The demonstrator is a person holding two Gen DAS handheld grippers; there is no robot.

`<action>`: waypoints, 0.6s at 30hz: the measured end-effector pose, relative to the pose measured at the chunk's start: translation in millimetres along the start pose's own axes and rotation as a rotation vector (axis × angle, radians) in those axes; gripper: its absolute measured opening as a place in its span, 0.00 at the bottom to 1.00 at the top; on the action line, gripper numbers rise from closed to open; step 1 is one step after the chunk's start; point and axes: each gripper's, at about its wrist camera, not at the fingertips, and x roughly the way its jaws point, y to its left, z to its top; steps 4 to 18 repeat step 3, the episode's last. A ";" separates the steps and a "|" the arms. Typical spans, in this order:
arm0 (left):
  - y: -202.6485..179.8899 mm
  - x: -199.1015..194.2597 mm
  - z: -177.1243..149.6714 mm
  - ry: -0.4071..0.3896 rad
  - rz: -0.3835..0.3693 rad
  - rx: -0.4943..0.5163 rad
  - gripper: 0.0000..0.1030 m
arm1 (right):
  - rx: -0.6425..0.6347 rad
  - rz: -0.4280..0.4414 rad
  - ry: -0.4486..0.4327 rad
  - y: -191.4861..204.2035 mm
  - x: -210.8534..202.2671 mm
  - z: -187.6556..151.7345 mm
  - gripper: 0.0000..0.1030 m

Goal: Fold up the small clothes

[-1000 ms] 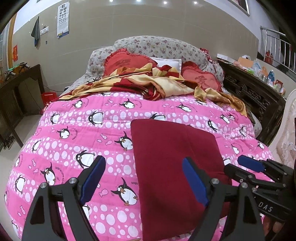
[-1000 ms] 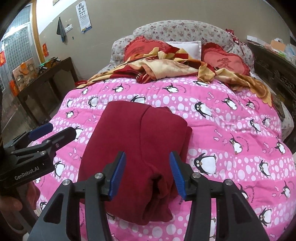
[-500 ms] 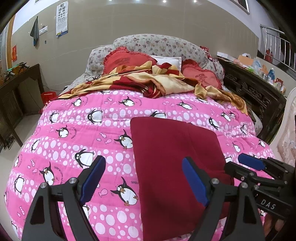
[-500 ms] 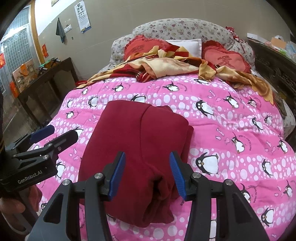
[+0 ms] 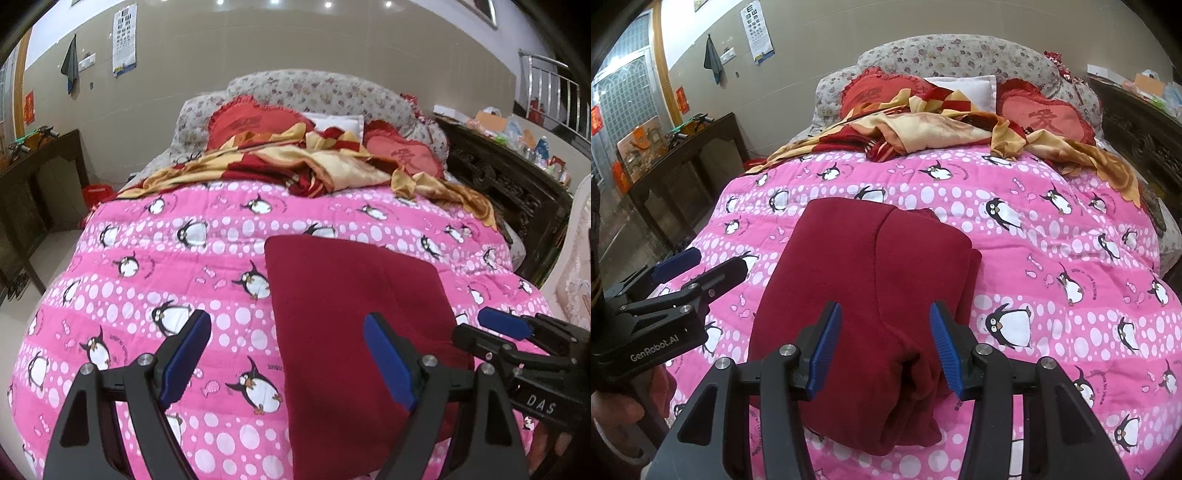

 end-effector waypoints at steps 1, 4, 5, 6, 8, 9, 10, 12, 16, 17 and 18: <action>0.7 0.3 -0.5 -0.003 0.004 0.001 0.85 | 0.005 0.002 0.001 -2.1 0.7 -0.1 0.73; 6.3 4.6 -0.7 0.013 0.001 -0.003 0.85 | 0.015 0.001 0.003 -8.9 2.1 0.3 0.73; 6.3 4.6 -0.7 0.013 0.001 -0.003 0.85 | 0.015 0.001 0.003 -8.9 2.1 0.3 0.73; 6.3 4.6 -0.7 0.013 0.001 -0.003 0.85 | 0.015 0.001 0.003 -8.9 2.1 0.3 0.73; 6.3 4.6 -0.7 0.013 0.001 -0.003 0.85 | 0.015 0.001 0.003 -8.9 2.1 0.3 0.73; 6.3 4.6 -0.7 0.013 0.001 -0.003 0.85 | 0.015 0.001 0.003 -8.9 2.1 0.3 0.73; 6.3 4.6 -0.7 0.013 0.001 -0.003 0.85 | 0.015 0.001 0.003 -8.9 2.1 0.3 0.73; 6.3 4.6 -0.7 0.013 0.001 -0.003 0.85 | 0.015 0.001 0.003 -8.9 2.1 0.3 0.73; 6.3 4.6 -0.7 0.013 0.001 -0.003 0.85 | 0.015 0.001 0.003 -8.9 2.1 0.3 0.73; 6.3 4.6 -0.7 0.013 0.001 -0.003 0.85 | 0.015 0.001 0.003 -8.9 2.1 0.3 0.73; 6.3 4.6 -0.7 0.013 0.001 -0.003 0.85 | 0.015 0.001 0.003 -8.9 2.1 0.3 0.73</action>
